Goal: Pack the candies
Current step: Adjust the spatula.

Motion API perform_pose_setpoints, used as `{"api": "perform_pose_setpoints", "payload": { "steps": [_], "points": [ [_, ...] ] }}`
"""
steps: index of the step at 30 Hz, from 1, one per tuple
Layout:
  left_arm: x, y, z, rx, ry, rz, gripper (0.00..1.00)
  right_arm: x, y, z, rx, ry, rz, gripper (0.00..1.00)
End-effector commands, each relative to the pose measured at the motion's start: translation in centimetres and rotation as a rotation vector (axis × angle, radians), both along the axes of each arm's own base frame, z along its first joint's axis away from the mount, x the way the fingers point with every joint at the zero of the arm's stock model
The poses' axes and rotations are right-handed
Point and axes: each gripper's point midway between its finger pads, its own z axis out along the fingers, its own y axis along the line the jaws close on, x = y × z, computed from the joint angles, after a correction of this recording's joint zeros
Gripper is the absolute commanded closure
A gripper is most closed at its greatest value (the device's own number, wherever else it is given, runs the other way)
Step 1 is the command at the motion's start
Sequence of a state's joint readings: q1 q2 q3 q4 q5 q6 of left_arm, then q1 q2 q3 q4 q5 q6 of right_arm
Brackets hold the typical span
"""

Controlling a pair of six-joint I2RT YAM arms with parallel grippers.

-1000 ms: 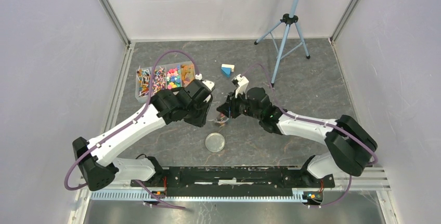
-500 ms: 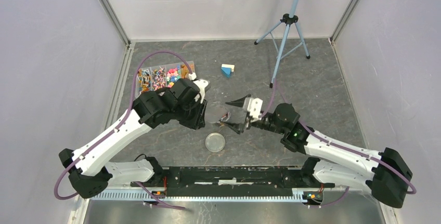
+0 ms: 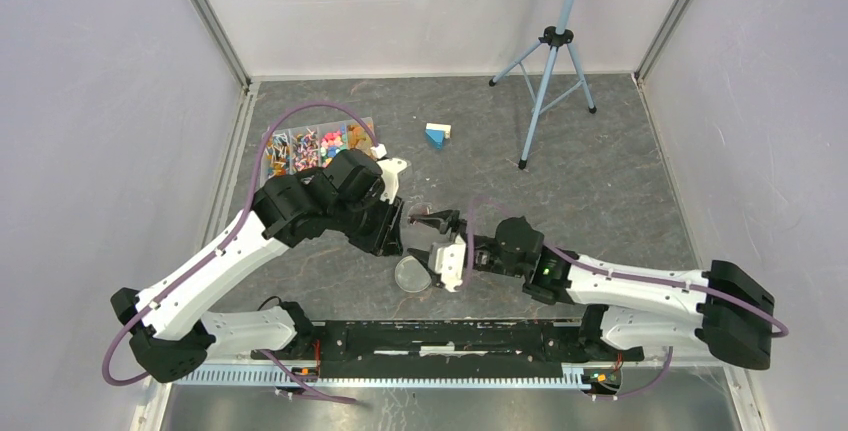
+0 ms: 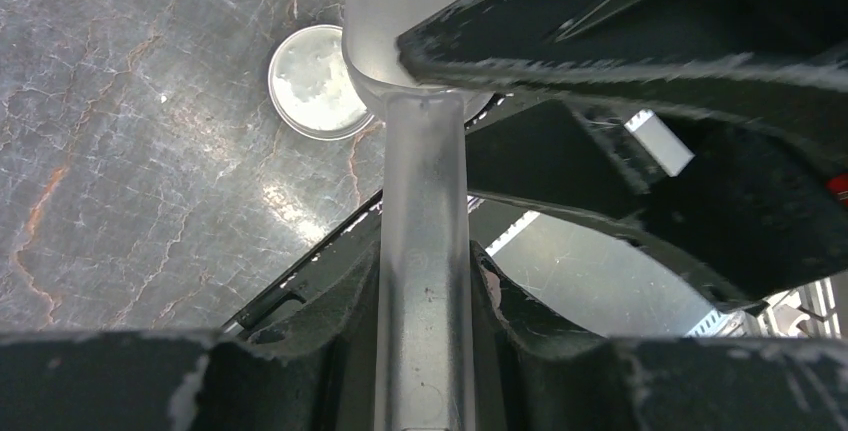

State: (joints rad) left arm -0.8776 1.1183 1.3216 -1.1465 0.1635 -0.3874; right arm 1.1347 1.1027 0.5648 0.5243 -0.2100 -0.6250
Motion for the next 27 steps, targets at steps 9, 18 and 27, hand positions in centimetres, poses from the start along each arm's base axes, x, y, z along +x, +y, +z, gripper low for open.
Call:
{"api": "perform_pose_setpoints", "payload": {
  "steps": [9, 18, 27],
  "points": [
    [1.0, -1.1, 3.7, -0.101, -0.120, -0.046, 0.94, 1.1, 1.6, 3.9, 0.143, -0.067, -0.104, 0.82],
    [2.8, 1.0, 5.7, -0.075, -0.252, 0.064, 0.63, 0.7, 2.1, 4.2, 0.258, 0.061, -0.087, 1.00],
    [3.4, 2.6, 6.1, -0.041, -0.336, 0.079, 0.41, 1.1, 3.1, 3.8, 0.255, 0.107, -0.092, 1.00]
  ]
}}
